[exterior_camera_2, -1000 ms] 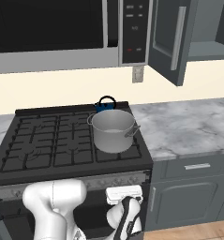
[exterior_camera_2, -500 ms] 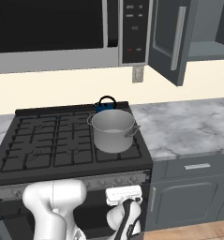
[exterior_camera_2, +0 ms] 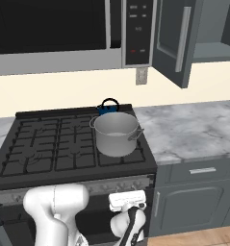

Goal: Pick the kettle from the cabinet and place it on a stove burner. Then pick the pot from the counter and place it on another stove burner. Finally, turn both burners on.

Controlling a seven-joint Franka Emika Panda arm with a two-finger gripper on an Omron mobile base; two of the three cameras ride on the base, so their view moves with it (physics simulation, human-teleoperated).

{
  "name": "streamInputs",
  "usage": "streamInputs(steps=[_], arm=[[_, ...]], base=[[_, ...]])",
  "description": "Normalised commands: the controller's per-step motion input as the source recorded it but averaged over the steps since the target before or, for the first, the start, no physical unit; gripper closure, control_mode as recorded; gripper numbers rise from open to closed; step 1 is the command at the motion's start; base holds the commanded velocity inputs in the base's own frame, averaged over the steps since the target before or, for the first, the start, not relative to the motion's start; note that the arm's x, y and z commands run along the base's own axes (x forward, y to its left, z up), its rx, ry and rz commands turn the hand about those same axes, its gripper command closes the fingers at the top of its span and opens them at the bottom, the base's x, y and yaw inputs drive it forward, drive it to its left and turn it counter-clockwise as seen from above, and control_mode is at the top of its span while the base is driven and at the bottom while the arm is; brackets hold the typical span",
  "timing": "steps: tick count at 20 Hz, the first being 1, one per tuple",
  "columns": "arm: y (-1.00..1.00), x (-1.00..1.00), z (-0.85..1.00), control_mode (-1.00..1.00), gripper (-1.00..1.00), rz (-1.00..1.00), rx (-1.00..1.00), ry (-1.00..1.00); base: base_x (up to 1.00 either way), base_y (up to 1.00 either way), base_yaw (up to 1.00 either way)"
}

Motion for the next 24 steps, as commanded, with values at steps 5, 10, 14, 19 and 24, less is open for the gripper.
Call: streamInputs(steps=[5,10,14,19,24], arm=[[0.17,0.0,0.15,-1.0,1.0,0.02,-0.04,-0.1],[0.24,0.0,0.28,-1.0,1.0,0.04,-0.13,-0.15],[0.19,0.0,0.32,-1.0,1.0,0.03,-0.14,-0.15],[0.13,0.0,0.24,-1.0,1.0,0.04,-0.12,-0.06],[0.03,0.0,0.14,-1.0,1.0,0.02,-0.19,0.0]], base=[[0.0,0.0,0.0],[0.0,0.0,0.0],[0.0,0.0,0.0],[0.0,0.0,0.0],[0.0,0.0,0.0]])
